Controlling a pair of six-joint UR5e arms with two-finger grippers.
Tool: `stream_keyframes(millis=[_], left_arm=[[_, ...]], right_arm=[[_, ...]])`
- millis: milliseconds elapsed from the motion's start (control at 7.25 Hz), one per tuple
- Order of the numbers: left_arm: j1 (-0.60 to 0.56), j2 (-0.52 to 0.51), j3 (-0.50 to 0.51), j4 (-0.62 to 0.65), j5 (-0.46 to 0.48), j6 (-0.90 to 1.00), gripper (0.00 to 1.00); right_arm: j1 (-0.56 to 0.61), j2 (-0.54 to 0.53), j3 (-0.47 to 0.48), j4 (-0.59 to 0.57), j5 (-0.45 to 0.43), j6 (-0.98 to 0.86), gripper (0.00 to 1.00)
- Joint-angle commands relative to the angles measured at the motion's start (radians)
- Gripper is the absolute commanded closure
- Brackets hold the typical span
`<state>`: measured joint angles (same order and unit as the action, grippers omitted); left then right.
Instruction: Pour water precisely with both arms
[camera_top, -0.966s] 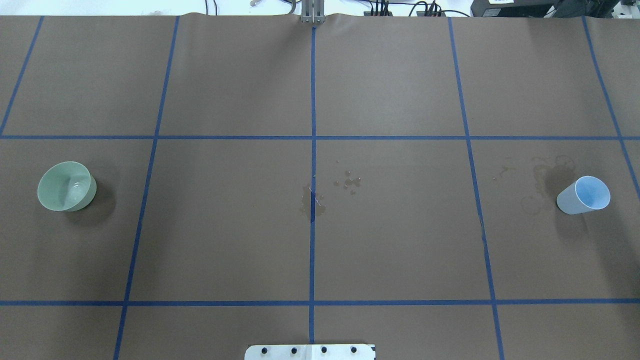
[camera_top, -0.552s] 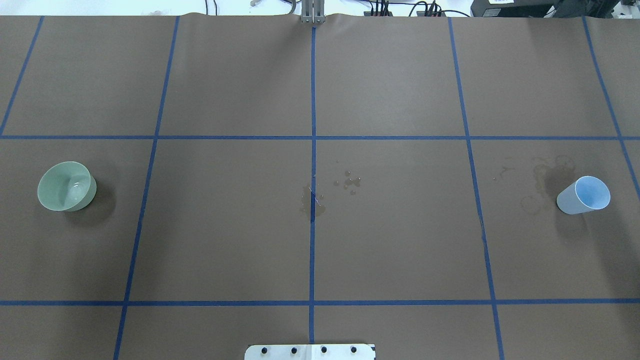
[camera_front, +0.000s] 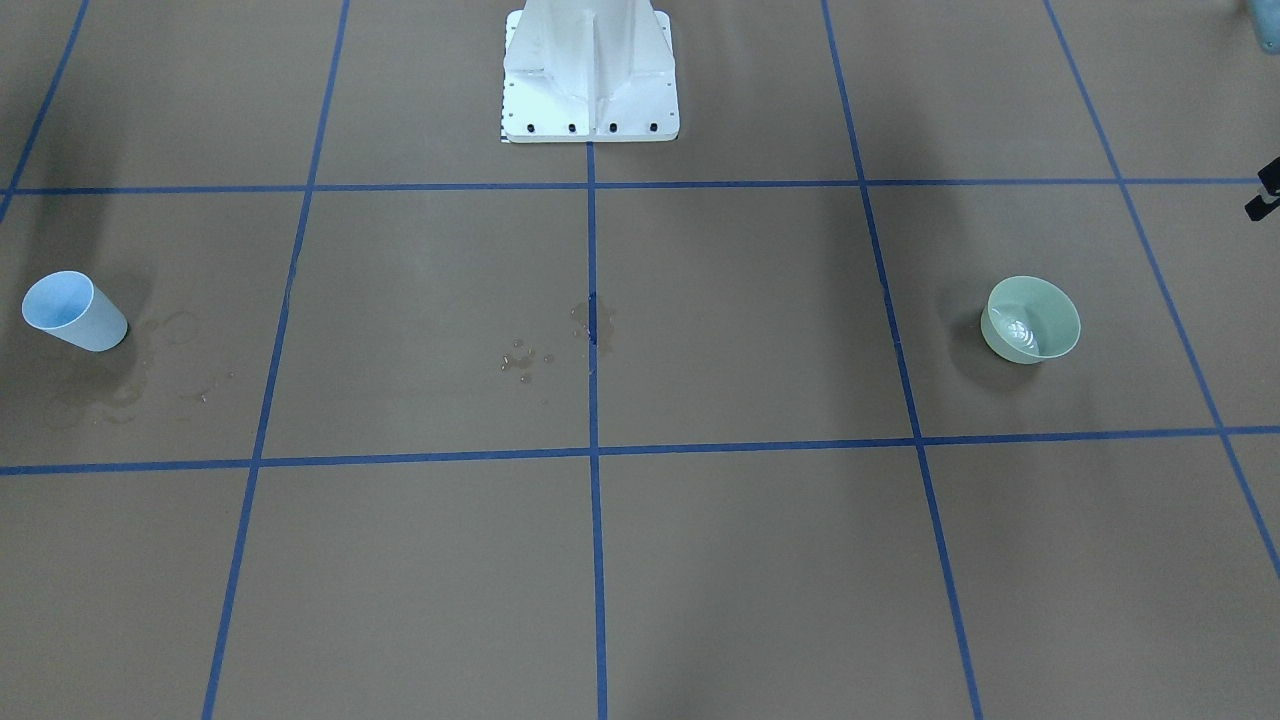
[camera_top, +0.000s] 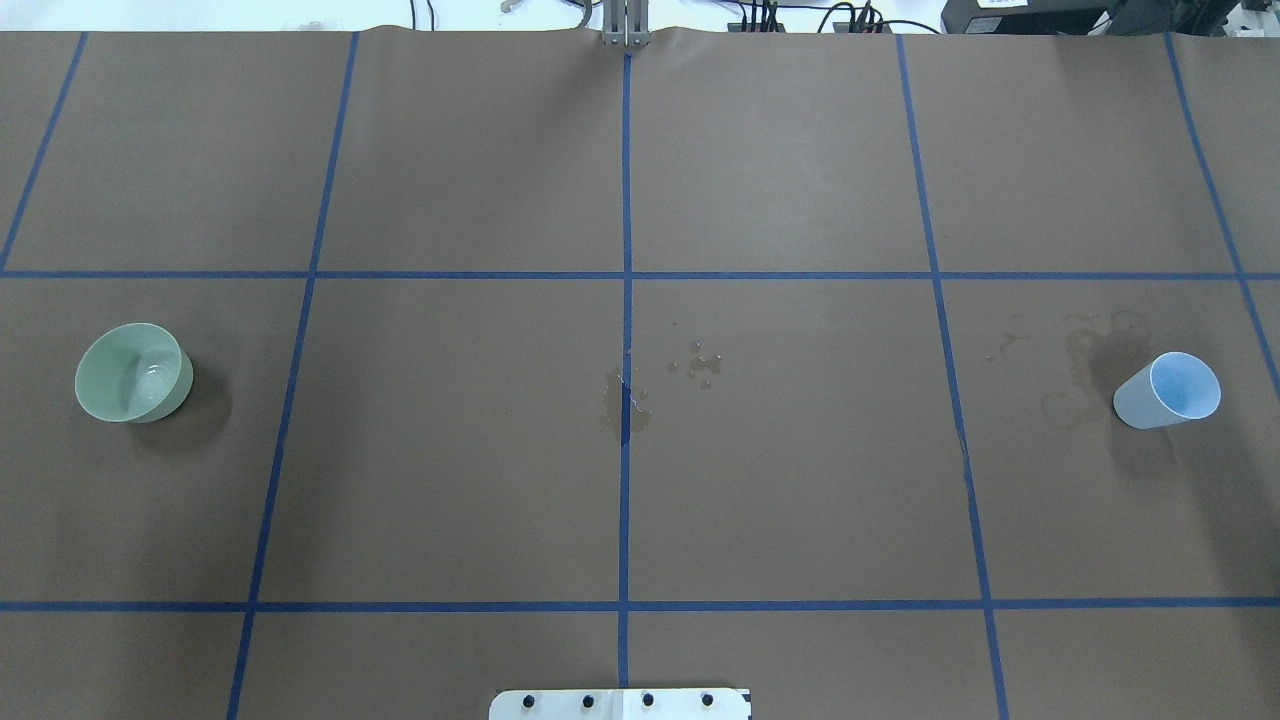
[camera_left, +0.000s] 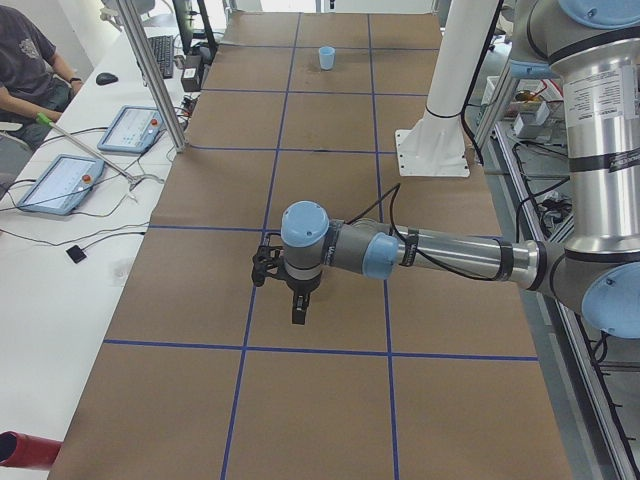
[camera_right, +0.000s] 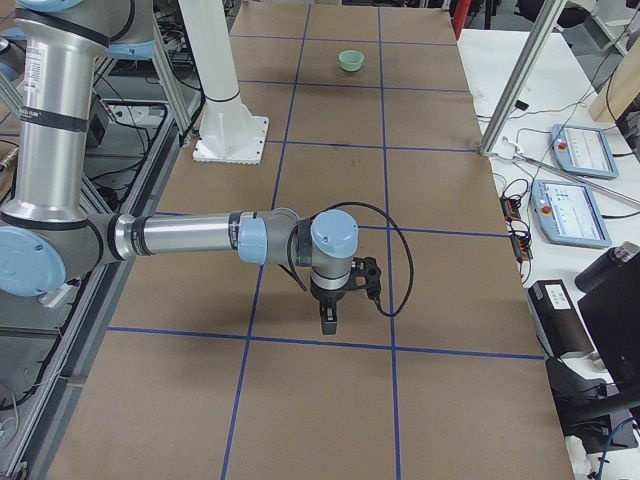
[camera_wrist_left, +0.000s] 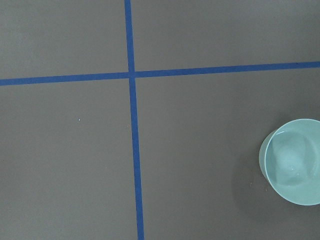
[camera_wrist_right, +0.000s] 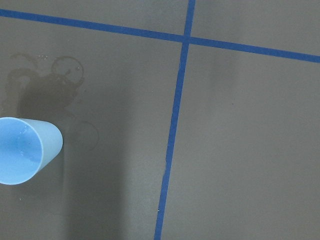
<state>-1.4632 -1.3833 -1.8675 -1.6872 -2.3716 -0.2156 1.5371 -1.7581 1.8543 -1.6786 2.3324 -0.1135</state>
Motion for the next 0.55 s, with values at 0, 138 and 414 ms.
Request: stream_keyframes(millis=[0,138,414], left_arm=[[0.073,-0.005,0.004,-0.012,-0.006,-0.036,0.01],[0.133,-0.016,0.013,-0.008,-0.003,-0.039,0.00],[0.171,-0.052,0.048,-0.014,-0.003,-0.059,0.00]], right_arm=[[0.000,0.000,0.000,-0.001,0.011,0.000,0.00],[0.000,-0.001,-0.001,-0.001,0.056,0.002,0.00],[0.000,-0.003,0.002,-0.001,0.084,0.002,0.00]])
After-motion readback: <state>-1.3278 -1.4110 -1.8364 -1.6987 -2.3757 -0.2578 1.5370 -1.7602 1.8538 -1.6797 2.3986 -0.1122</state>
